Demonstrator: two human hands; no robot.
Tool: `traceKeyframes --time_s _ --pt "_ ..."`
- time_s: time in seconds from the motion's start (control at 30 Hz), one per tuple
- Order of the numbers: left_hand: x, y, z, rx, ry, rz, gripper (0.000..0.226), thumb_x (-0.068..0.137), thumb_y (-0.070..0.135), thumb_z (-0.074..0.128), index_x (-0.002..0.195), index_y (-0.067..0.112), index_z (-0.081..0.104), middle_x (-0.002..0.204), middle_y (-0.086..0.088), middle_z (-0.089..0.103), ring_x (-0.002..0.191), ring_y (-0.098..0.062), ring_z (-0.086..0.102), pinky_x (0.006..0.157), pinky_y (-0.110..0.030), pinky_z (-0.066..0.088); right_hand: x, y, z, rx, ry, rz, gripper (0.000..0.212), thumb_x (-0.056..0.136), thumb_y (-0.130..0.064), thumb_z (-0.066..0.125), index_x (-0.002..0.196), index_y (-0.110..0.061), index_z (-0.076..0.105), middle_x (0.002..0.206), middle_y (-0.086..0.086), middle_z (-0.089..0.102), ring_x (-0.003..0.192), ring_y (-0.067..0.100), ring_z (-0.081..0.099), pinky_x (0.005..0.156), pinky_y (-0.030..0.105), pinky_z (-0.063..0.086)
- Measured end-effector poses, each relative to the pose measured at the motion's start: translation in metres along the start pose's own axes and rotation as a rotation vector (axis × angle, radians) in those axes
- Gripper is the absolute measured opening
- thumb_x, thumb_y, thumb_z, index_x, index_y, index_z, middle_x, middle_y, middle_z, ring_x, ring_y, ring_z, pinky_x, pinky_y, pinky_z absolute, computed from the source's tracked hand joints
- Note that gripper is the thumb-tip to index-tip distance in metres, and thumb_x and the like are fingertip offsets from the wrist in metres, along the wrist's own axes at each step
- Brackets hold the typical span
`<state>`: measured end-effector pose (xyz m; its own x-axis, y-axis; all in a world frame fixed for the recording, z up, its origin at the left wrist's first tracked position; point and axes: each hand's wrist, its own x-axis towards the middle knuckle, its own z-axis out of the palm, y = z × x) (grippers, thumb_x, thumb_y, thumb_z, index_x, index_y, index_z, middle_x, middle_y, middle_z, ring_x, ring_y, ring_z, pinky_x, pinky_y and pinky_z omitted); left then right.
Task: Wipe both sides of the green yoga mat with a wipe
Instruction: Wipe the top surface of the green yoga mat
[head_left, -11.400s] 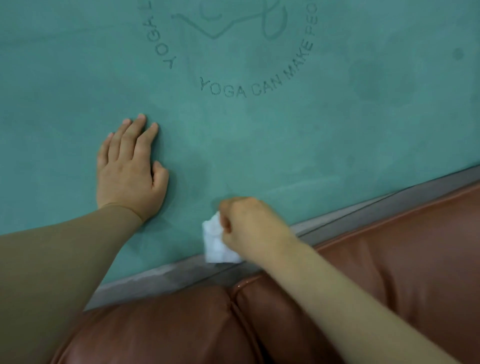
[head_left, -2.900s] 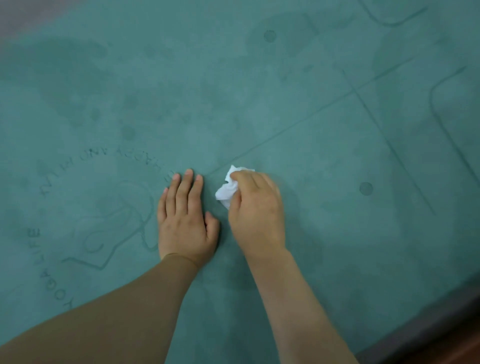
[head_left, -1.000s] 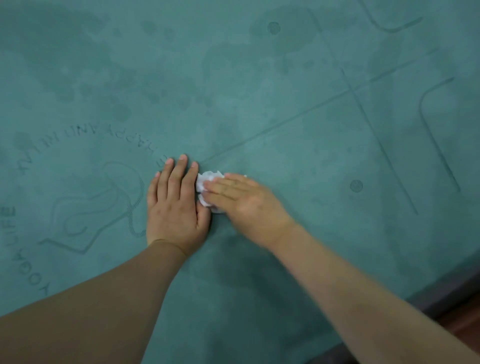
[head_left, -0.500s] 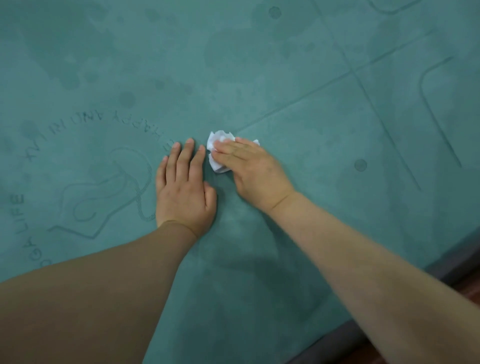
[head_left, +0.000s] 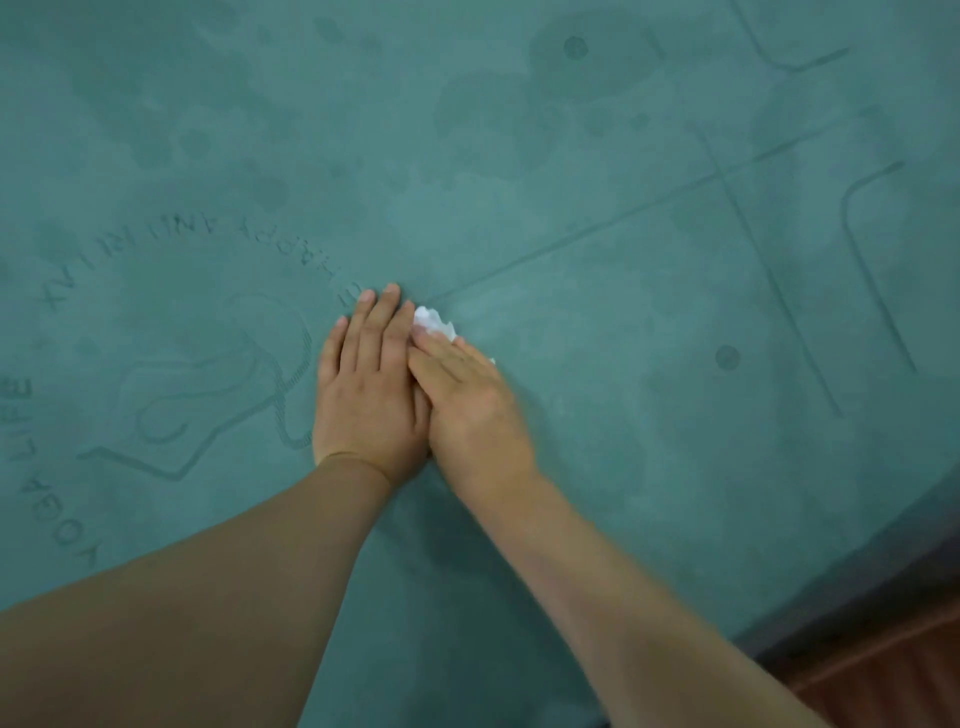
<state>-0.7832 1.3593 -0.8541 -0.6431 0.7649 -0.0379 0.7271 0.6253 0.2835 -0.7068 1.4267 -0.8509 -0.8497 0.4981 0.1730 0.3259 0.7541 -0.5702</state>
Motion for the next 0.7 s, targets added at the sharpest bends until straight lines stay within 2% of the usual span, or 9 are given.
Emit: traceKeyframes --time_s 0.07,0.13,0.27,0.33,0.4,0.47,0.57,0.63,0.7 --pt "-0.001 0.0 0.0 0.002 -0.011 0.005 0.062 0.09 0.027 0.03 0.147 0.006 0.04 0.157 -0.009 0.034 0.148 -0.024 0.025 0.122 -0.036 0.007 0.002 0.032 -0.02 0.033 -0.068 -0.114 0.034 0.086 -0.008 0.044 0.108 -0.004 0.07 0.119 0.012 0.066 0.11 0.024 0.064 0.103 0.033 0.037" --pt "0.0 0.002 -0.001 0.018 -0.016 0.008 0.067 0.084 0.025 0.031 0.148 0.006 0.039 0.159 -0.008 0.032 0.148 -0.023 0.023 0.123 -0.037 0.008 0.002 0.085 -0.055 -0.068 -0.02 -0.064 0.039 0.082 0.0 0.043 0.112 -0.006 0.069 0.12 0.011 0.065 0.109 0.025 0.064 0.102 0.035 0.038" --pt "-0.001 0.004 -0.004 0.02 -0.004 -0.005 0.068 0.082 0.024 0.032 0.147 0.007 0.041 0.158 -0.009 0.034 0.148 -0.024 0.024 0.122 -0.036 0.009 -0.017 0.18 -0.142 -0.224 0.27 0.576 0.039 0.09 -0.008 0.045 0.122 -0.02 0.064 0.125 0.007 0.062 0.112 0.024 0.059 0.095 0.016 0.036" --pt "0.0 0.006 -0.003 0.02 0.012 -0.001 0.066 0.082 0.024 0.033 0.146 0.007 0.041 0.157 -0.009 0.035 0.147 -0.024 0.025 0.122 -0.035 0.008 -0.016 0.184 -0.144 -0.23 0.31 0.747 0.031 0.094 -0.013 0.042 0.114 -0.025 0.062 0.117 0.0 0.061 0.103 0.008 0.057 0.079 -0.002 0.03" --pt "0.0 0.006 -0.003 0.023 0.013 -0.001 0.065 0.084 0.024 0.034 0.146 0.007 0.041 0.157 -0.009 0.034 0.147 -0.024 0.024 0.122 -0.035 0.008 -0.006 0.151 -0.117 -0.121 0.277 0.58 0.022 0.092 -0.008 0.044 0.106 -0.02 0.056 0.102 -0.002 0.058 0.088 -0.007 0.055 0.077 -0.002 0.034" --pt "0.0 0.006 -0.002 0.028 0.024 -0.006 0.064 0.084 0.024 0.035 0.146 0.007 0.041 0.157 -0.009 0.035 0.147 -0.024 0.025 0.122 -0.035 0.008 -0.015 0.101 -0.074 -0.081 0.125 0.145 0.026 0.082 0.0 0.053 0.106 -0.004 0.062 0.106 0.006 0.065 0.097 0.01 0.064 0.095 0.019 0.043" --pt "0.0 0.006 0.0 0.026 0.032 -0.008 0.065 0.083 0.024 0.036 0.145 0.007 0.043 0.156 -0.01 0.037 0.146 -0.025 0.026 0.121 -0.038 0.012 -0.048 0.054 -0.051 -0.044 -0.236 -0.42 0.037 0.086 -0.004 0.043 0.114 -0.002 0.066 0.121 0.013 0.065 0.111 0.026 0.062 0.109 0.031 0.031" --pt "0.0 0.006 0.001 0.027 0.045 -0.007 0.065 0.082 0.024 0.037 0.144 0.007 0.044 0.155 -0.01 0.038 0.145 -0.025 0.027 0.12 -0.041 0.015 -0.031 0.073 -0.068 0.0 -0.227 -0.411 0.037 0.088 -0.007 0.042 0.113 -0.007 0.068 0.118 0.009 0.067 0.108 0.023 0.064 0.105 0.034 0.038" --pt "-0.001 0.007 0.0 0.035 0.043 -0.006 0.064 0.082 0.024 0.039 0.144 0.007 0.043 0.155 -0.01 0.038 0.146 -0.025 0.026 0.12 -0.042 0.016 0.002 0.125 -0.099 -0.112 -0.05 -0.071 0.031 0.092 -0.011 0.048 0.115 -0.01 0.069 0.113 0.003 0.069 0.105 0.02 0.064 0.104 0.037 0.039"
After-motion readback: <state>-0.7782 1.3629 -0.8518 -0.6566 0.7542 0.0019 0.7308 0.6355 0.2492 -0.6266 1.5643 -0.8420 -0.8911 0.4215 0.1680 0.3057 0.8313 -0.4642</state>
